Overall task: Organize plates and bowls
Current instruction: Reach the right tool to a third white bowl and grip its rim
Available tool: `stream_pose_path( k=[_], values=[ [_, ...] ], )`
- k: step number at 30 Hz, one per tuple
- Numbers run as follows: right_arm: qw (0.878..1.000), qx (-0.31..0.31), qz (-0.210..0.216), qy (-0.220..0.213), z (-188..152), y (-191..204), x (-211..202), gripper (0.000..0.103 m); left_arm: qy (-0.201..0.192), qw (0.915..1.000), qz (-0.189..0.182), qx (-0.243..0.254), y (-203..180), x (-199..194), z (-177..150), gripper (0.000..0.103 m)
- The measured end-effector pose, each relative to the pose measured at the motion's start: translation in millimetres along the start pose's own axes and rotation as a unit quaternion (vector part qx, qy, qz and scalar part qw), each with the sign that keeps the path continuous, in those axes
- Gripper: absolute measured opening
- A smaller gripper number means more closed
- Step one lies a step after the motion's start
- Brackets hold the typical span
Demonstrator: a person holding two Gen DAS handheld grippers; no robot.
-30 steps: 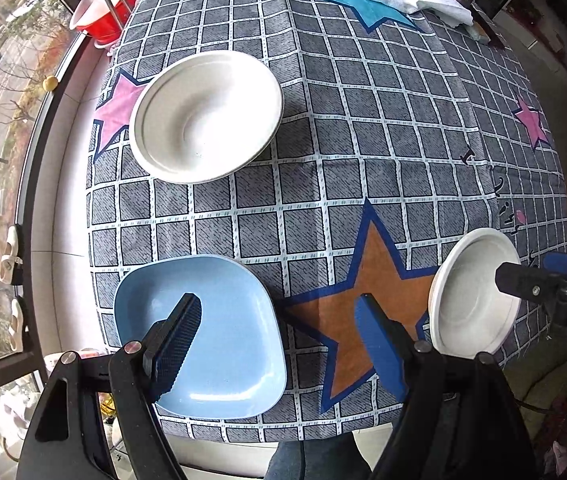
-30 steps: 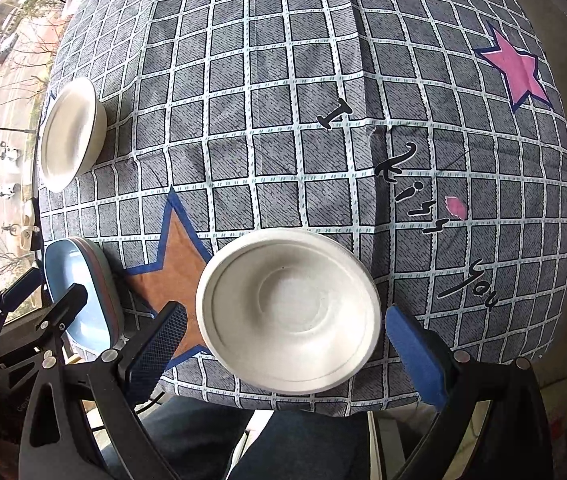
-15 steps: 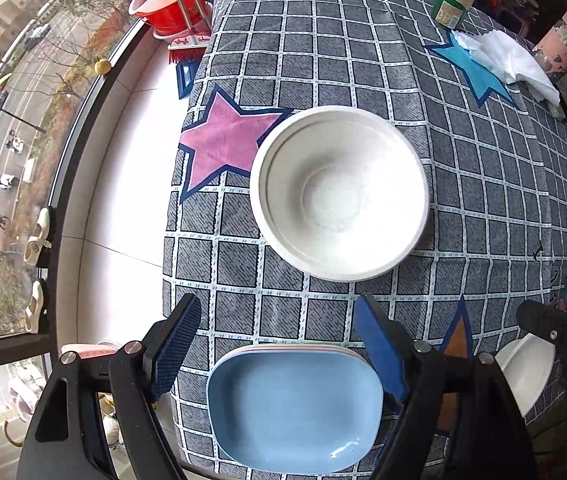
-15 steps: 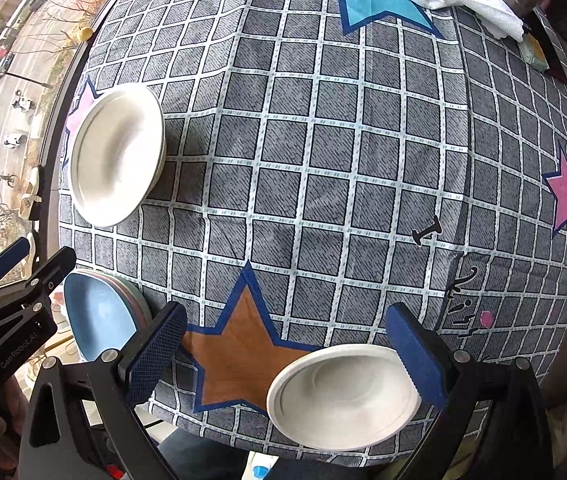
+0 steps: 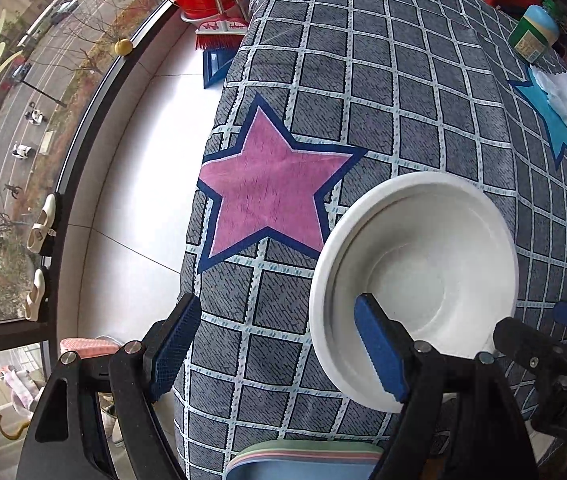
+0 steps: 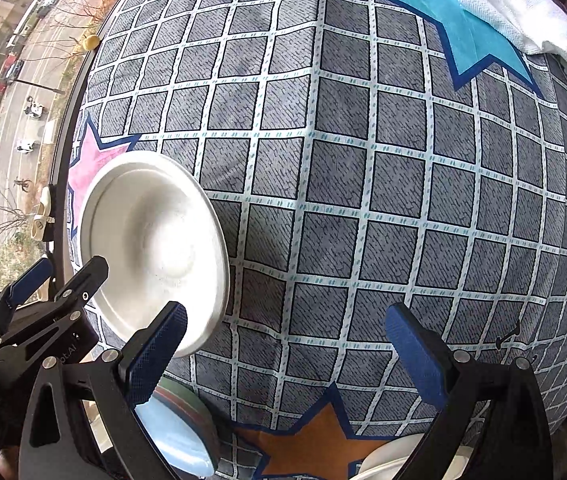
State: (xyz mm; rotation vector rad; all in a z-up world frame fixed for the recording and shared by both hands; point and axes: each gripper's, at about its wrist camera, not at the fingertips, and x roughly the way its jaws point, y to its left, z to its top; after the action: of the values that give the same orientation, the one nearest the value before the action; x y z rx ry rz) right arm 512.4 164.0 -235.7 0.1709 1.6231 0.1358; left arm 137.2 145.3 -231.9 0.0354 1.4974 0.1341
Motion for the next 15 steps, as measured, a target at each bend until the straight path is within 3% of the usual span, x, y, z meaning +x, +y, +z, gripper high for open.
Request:
stream_pose_path(
  k=[5, 7, 9, 10, 12, 13, 14, 15],
  values=[
    [1.0, -0.008, -0.002, 0.0, 43, 43, 33, 0.1, 0.008, 0.9998, 0.009, 0.016, -3, 20, 7, 0.082],
    [1.0, -0.014, -0.003, 0.003, 58, 63, 44, 0.093, 0.012, 0.9998, 0.005, 0.018, -6, 24, 9, 0.081],
    [1.0, -0.019, -0.009, 0.006, 60, 86, 51, 0.072, 0.014, 0.9996, -0.011, 0.02, -8, 26, 10, 0.071],
    [1.0, -0.02, -0.007, 0.006, 66, 95, 53, 0.069, 0.016, 0.9995, -0.02, 0.021, -10, 27, 11, 0.068],
    [1.0, -0.028, 0.009, 0.011, 73, 111, 59, 0.053, 0.017, 0.999, -0.029, 0.029, -16, 27, 13, 0.053],
    [0.999, -0.033, 0.011, 0.011, 79, 119, 61, 0.052, 0.018, 0.9986, -0.036, 0.035, -22, 26, 13, 0.048],
    [0.999, -0.037, 0.022, 0.012, 79, 124, 61, 0.043, 0.02, 0.9981, -0.041, 0.041, -26, 26, 13, 0.04],
    [0.999, -0.036, 0.037, 0.016, 81, 127, 65, 0.034, 0.022, 0.9979, -0.04, 0.047, -31, 26, 14, 0.038]
  ],
)
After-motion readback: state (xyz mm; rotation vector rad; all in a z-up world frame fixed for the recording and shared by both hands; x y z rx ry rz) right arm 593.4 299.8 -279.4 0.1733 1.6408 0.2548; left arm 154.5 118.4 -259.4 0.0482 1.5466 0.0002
